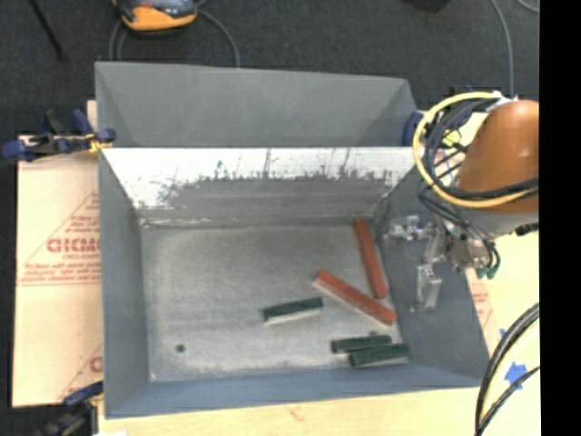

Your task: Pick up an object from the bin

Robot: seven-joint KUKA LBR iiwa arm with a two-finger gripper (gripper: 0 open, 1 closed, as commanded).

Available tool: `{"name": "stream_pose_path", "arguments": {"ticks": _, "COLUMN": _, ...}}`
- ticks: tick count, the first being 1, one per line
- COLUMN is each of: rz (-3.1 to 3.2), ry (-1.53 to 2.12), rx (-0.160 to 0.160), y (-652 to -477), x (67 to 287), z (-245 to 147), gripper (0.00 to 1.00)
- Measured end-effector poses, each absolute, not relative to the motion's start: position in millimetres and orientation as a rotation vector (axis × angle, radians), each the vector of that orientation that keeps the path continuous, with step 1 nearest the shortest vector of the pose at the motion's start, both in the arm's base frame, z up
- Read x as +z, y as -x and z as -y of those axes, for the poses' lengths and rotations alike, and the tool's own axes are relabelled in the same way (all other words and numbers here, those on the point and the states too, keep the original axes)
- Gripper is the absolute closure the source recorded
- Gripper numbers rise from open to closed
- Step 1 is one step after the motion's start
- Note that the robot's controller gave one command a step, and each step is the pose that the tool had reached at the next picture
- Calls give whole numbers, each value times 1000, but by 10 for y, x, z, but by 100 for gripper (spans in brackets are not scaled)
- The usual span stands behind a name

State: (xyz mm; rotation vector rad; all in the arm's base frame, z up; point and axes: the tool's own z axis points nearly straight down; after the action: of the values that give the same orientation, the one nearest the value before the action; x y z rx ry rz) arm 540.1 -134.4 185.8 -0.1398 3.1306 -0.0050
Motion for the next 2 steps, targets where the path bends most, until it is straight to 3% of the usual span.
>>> {"name": "stream_pose_path", "arguments": {"ticks": 1, "rz": -3120, "ry": 253, "rx": -7, "y": -5764, "x": 1221, "z": 1280, "gripper": 0}}
{"name": "stream_pose_path", "arguments": {"ticks": 2, "rz": -3112, "ry": 402, "rx": -4, "y": -5288, "x": 710, "z": 877, "gripper": 100}}
